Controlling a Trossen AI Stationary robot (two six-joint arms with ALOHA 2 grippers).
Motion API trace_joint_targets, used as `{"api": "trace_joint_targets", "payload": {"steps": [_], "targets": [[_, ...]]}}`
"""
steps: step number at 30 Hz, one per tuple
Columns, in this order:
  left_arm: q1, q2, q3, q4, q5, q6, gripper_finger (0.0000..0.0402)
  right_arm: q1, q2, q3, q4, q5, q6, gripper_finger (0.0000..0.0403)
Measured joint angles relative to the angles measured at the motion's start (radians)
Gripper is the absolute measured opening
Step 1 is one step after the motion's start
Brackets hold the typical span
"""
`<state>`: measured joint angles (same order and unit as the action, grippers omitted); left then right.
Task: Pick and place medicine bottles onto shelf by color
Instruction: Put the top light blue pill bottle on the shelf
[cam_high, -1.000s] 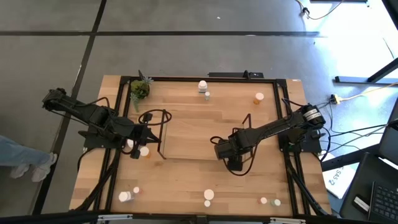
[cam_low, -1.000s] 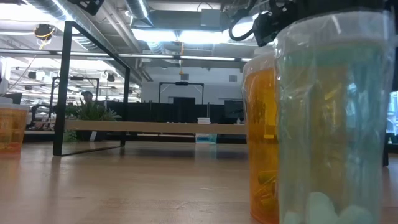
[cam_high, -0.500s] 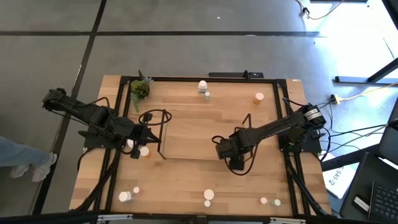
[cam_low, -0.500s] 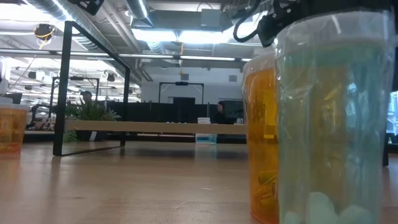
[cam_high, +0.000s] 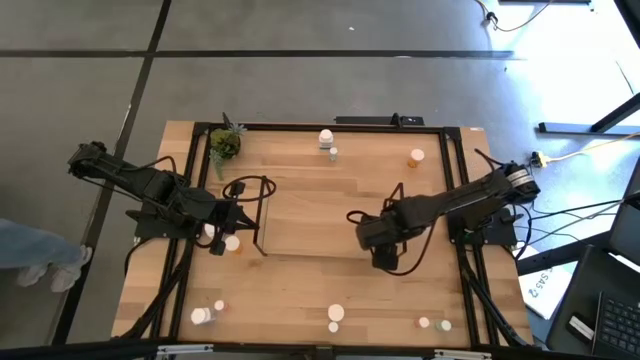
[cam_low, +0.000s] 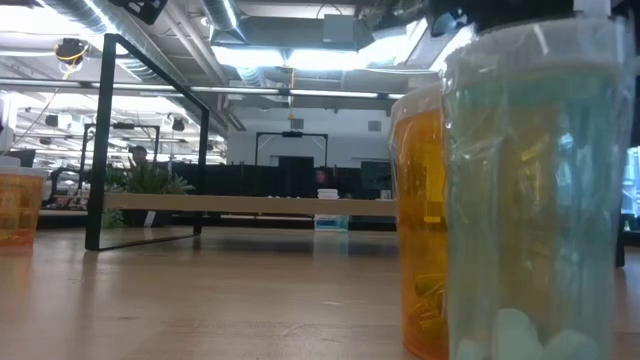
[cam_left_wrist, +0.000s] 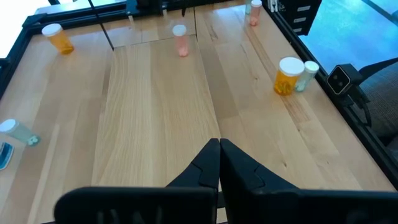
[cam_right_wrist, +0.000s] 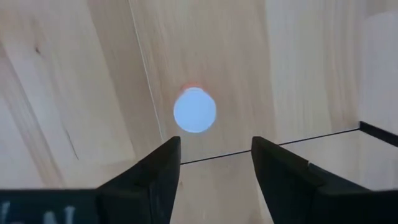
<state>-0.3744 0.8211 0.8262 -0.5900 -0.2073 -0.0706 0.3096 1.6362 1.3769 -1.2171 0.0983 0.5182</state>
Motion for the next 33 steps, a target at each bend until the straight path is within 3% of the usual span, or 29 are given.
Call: {"api": "trace_joint_targets", "payload": {"steps": [7,15,27,33], "targets": [[0.001,0.0,0.0,0.0,-0.017,0.0,0.0,-0.008,-0.1,0.0,-0.023,0.032,0.005,0.0198],[0.001,0.0,0.0,0.0,-0.02,0.0,0.0,-0.029,-0.227,0.0,-0.01,0.174,0.049,0.0198],[0.001,0.0,0.0,0.001,-0.104,-0.006,0.0,-0.119,-0.242,0.0,0.049,0.206,-0.036,0.0198],[0.001,0.0,0.0,0.001,-0.104,-0.038,0.0,-0.149,-0.242,0.0,0.147,0.147,-0.212,0.0198]]}}
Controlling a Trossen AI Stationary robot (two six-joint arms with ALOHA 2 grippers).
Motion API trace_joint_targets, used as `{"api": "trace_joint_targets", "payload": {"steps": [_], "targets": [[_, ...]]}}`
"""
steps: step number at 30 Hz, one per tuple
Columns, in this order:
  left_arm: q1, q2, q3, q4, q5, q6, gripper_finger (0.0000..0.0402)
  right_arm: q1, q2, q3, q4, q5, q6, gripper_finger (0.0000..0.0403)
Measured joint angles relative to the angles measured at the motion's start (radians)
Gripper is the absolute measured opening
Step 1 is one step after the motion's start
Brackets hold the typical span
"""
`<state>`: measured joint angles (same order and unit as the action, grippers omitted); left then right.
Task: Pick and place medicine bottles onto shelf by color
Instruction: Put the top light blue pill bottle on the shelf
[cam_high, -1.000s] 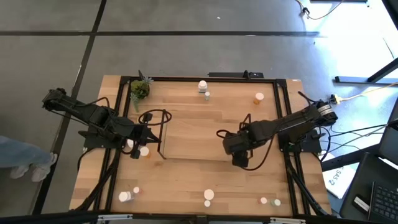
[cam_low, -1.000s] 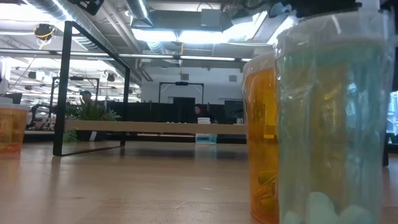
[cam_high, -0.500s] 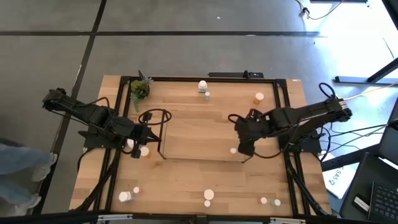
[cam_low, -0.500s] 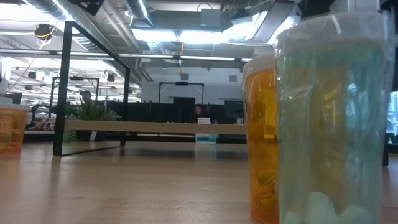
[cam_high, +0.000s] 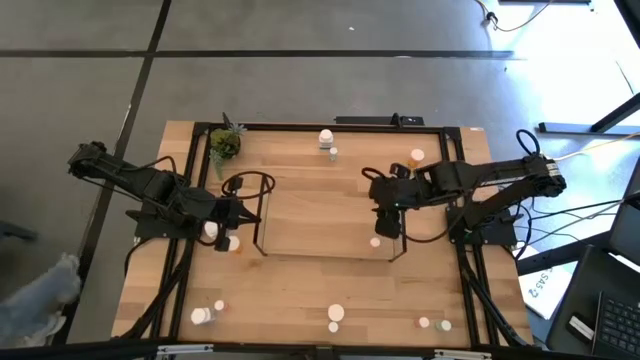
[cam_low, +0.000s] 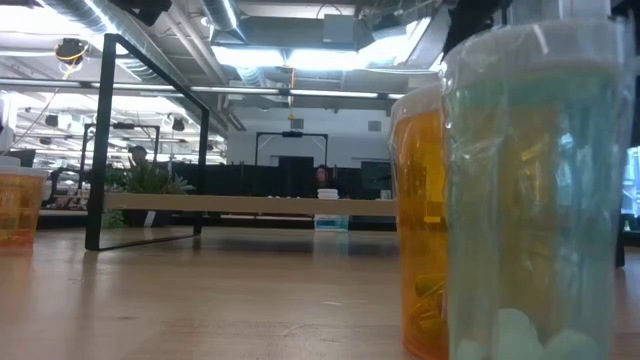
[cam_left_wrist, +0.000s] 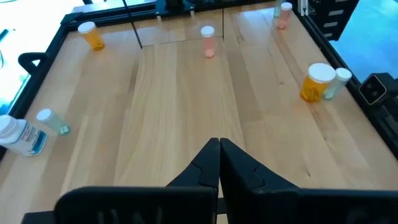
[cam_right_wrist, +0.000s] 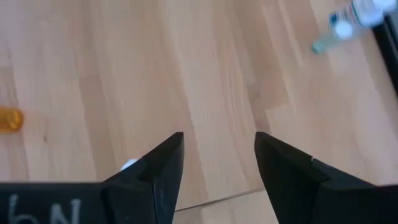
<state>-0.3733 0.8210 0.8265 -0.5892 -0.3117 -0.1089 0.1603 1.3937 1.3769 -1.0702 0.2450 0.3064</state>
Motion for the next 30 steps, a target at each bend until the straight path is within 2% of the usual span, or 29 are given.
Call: {"api": "trace_joint_targets", "payload": {"steps": [6,11,17,21,30], "targets": [[0.0,0.0,0.0,0.0,-0.006,-0.015,0.0,0.0,0.008,0.0,0.074,-0.005,-0.155,0.0198],[0.019,0.0,0.0,0.018,-0.103,-0.015,0.0,-0.039,0.017,0.0,0.101,0.023,-0.221,0.0198],[0.108,0.0,0.0,0.069,-0.109,-0.008,0.0,-0.126,0.019,0.0,0.187,0.023,-0.273,0.0198],[0.173,0.0,0.0,0.075,-0.109,0.055,0.0,-0.194,0.032,0.0,0.256,0.021,-0.335,0.0198],[0.313,0.0,0.0,0.075,-0.087,0.068,0.0,-0.337,0.149,0.0,0.413,0.007,-0.389,0.0198]]}}
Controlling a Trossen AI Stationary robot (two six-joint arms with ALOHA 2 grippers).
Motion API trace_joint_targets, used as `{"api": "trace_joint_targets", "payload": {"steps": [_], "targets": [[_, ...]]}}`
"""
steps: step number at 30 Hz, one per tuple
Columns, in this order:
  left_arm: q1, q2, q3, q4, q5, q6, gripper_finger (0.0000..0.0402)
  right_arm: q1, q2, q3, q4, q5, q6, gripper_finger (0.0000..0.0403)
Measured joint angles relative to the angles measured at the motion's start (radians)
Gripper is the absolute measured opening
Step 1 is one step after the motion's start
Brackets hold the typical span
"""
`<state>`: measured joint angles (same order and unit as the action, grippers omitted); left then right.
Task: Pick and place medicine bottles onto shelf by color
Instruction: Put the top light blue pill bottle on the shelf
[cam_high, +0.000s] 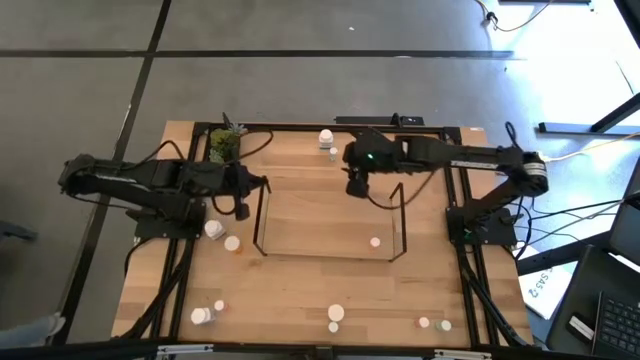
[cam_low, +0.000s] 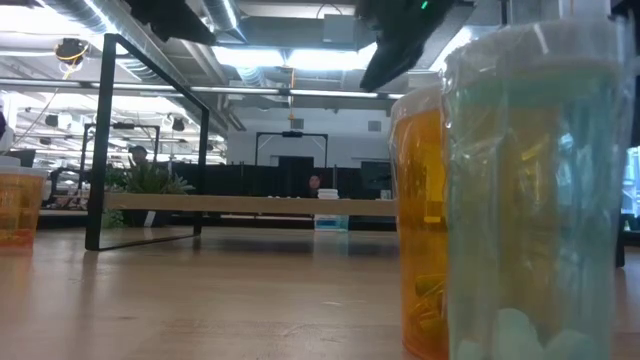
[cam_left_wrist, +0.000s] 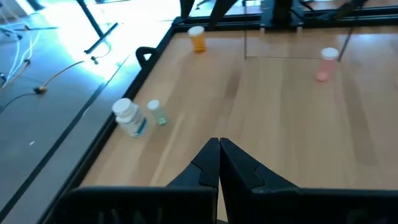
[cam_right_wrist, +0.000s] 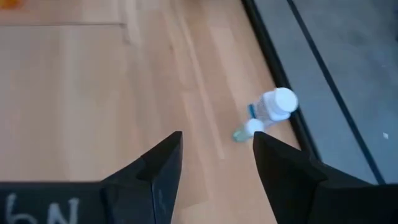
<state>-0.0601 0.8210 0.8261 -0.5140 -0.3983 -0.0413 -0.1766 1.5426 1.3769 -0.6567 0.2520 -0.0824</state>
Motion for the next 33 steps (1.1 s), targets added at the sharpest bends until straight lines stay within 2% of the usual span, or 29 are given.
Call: {"api": "trace_joint_targets", "payload": {"steps": [8,15,24,33], "targets": [[0.051,0.0,0.0,0.0,0.005,0.052,0.0,-0.089,0.127,0.0,0.054,-0.013,-0.004,0.0198],[0.079,0.0,0.0,-0.001,0.004,0.052,0.0,-0.184,0.221,-0.001,0.157,-0.214,-0.009,0.0198],[0.08,0.0,0.0,-0.032,0.005,0.052,0.0,-0.232,0.335,-0.001,0.228,-0.215,-0.105,0.0198],[0.08,0.0,0.0,-0.057,0.004,0.052,0.0,-0.233,0.39,0.0,0.237,-0.14,-0.187,0.0198]]}}
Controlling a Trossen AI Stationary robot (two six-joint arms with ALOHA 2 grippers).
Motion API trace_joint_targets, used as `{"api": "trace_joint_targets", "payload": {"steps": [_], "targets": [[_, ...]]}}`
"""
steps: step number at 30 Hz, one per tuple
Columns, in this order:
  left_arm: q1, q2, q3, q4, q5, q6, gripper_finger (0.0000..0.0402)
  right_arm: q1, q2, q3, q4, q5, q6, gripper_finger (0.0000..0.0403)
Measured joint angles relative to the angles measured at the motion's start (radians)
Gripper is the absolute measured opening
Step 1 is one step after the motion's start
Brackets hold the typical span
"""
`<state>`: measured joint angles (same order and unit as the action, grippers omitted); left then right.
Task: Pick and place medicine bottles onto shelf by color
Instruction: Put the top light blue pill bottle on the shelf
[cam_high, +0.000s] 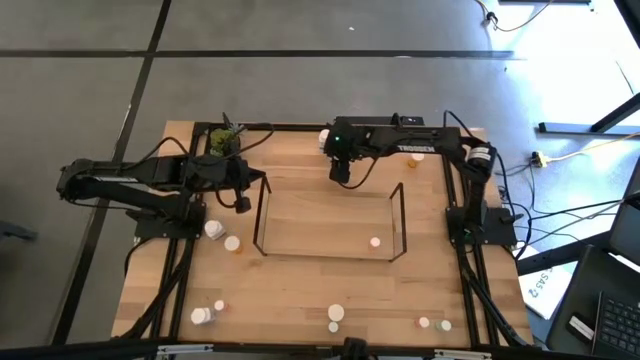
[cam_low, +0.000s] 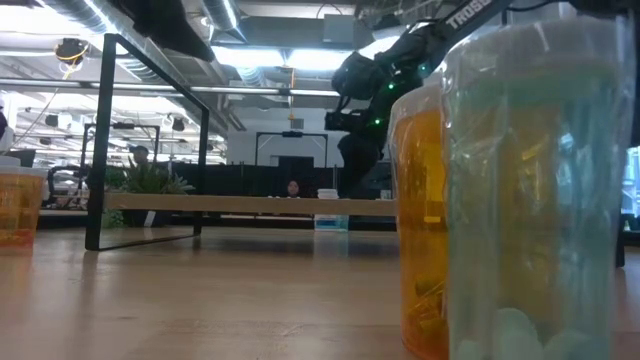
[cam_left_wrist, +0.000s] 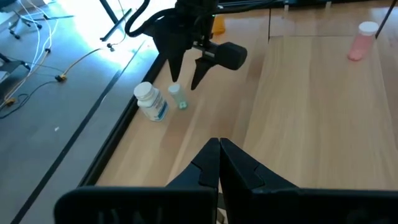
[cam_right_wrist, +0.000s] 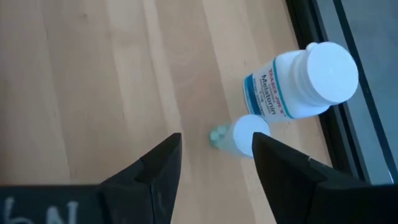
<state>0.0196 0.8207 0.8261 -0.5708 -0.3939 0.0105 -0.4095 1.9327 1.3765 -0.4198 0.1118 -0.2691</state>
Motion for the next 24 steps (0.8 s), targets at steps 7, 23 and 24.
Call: {"api": "trace_joint_targets", "payload": {"steps": [7,23,24], "targets": [[0.0,0.0,0.0,-0.025,0.0,0.0,0.0,-0.012,0.005,0.0,0.011,0.001,0.003,0.0198],[0.0,0.0,0.0,-0.028,0.0,0.0,0.0,-0.082,0.007,-0.005,0.015,-0.119,0.082,0.0198],[0.0,0.0,0.0,-0.028,0.0,0.0,0.0,-0.084,0.007,-0.006,0.02,-0.122,0.082,0.0198]]}}
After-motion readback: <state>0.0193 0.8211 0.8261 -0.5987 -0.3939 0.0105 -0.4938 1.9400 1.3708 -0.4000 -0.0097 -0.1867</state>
